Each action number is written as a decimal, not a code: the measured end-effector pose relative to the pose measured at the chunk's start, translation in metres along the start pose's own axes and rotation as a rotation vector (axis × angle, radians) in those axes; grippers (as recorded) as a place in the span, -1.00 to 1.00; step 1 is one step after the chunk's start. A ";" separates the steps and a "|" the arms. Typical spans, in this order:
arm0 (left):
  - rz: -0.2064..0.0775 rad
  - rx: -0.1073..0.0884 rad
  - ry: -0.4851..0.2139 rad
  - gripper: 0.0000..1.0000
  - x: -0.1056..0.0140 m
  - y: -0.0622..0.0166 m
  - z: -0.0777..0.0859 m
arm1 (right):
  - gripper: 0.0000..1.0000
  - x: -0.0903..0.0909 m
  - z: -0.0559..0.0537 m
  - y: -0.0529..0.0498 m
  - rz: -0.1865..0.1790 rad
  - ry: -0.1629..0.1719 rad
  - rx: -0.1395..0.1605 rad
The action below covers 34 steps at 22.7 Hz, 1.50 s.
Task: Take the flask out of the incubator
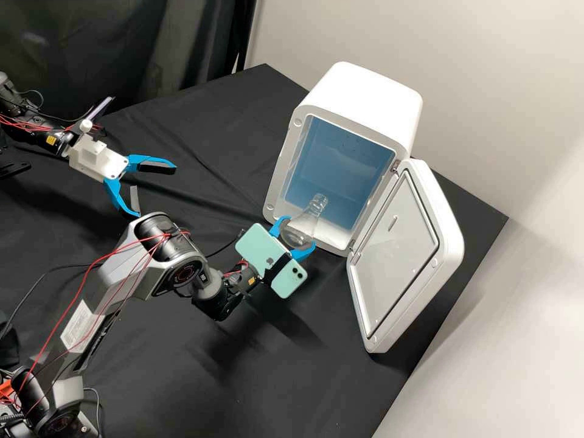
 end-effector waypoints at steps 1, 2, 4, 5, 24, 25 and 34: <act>-0.001 0.000 0.000 1.00 -0.001 -0.0004 0.000 | -1.00 -0.004 0.000 0.001 0.003 -0.003 0.002; -0.001 0.000 0.000 1.00 -0.001 -0.0005 0.000 | -1.00 -0.010 0.001 0.001 0.007 -0.003 0.005; 0.000 -0.007 0.000 1.00 -0.001 -0.0003 0.000 | -1.00 -0.020 -0.001 0.003 0.016 0.003 0.001; 0.001 -0.007 0.000 1.00 -0.001 -0.0002 0.000 | -1.00 -0.025 -0.003 0.003 0.023 0.016 0.000; 0.021 0.000 0.003 1.00 -0.004 0.0050 -0.003 | 1.00 -0.050 0.000 -0.015 -0.027 -0.010 -0.076; 0.021 0.000 0.003 1.00 -0.004 0.0050 -0.003 | 1.00 -0.050 0.000 -0.015 -0.027 -0.010 -0.076; 0.021 0.000 0.003 1.00 -0.004 0.0050 -0.003 | 1.00 -0.050 0.000 -0.014 -0.026 -0.008 -0.077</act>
